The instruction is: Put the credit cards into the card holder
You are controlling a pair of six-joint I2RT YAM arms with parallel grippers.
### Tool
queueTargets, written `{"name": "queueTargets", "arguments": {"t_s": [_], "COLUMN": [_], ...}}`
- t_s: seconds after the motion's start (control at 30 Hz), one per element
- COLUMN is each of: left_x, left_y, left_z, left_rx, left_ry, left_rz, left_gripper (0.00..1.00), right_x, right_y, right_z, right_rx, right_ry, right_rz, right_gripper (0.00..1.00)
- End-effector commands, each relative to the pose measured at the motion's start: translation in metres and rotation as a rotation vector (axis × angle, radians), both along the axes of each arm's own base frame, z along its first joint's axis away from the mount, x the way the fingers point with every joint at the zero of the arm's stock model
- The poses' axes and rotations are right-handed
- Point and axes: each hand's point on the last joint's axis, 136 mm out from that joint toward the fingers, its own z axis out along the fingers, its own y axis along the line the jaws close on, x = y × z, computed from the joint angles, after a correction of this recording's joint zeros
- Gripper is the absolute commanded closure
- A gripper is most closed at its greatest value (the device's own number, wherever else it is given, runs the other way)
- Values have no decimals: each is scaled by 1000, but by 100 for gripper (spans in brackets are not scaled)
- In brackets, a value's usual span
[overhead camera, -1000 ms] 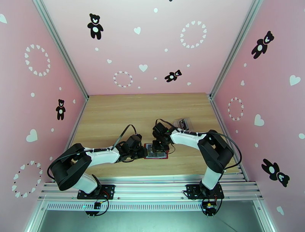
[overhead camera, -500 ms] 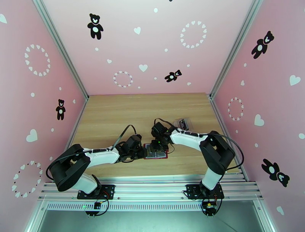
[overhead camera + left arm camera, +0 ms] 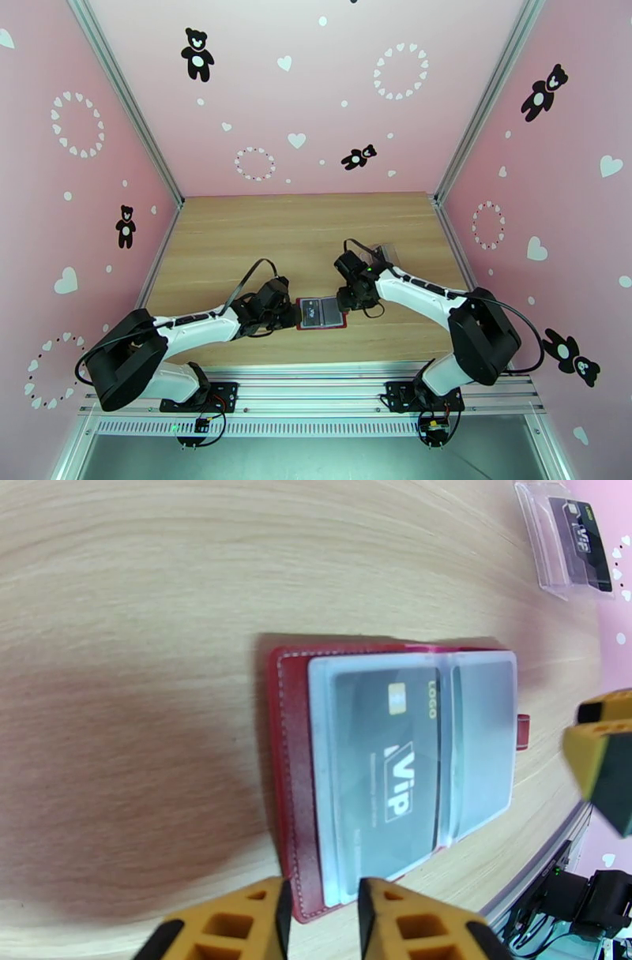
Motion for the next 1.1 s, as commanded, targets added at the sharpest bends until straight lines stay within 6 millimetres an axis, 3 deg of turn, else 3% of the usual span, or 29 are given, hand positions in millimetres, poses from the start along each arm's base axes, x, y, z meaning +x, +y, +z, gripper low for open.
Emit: {"name": "queueTargets", "arguments": {"t_s": [0.0, 0.2, 0.37, 0.63, 0.83, 1.07], "left_x": [-2, 6, 10, 5, -2, -4], "left_y": [-15, -38, -50, -38, -23, -21], "left_z": [11, 21, 3, -33, -51, -43], "left_rx": [-20, -24, 1, 80, 111, 92], "left_ry": [-24, -45, -11, 62, 95, 78], "left_rz": [-52, -99, -116, -81, -44, -44], "left_gripper": [71, 71, 72, 72, 72, 72], "right_x": [1, 0, 3, 7, 7, 12], "right_y": [8, 5, 3, -9, -35, -91], "right_z": [-9, -24, -31, -36, -34, -5], "right_rx": [32, 35, 37, 19, -64, -158], "right_ry": [12, 33, 44, 50, 40, -51], "right_rz": [7, -10, -18, -48, -69, -183], "right_gripper": [46, 48, 49, 53, 55, 53]}}
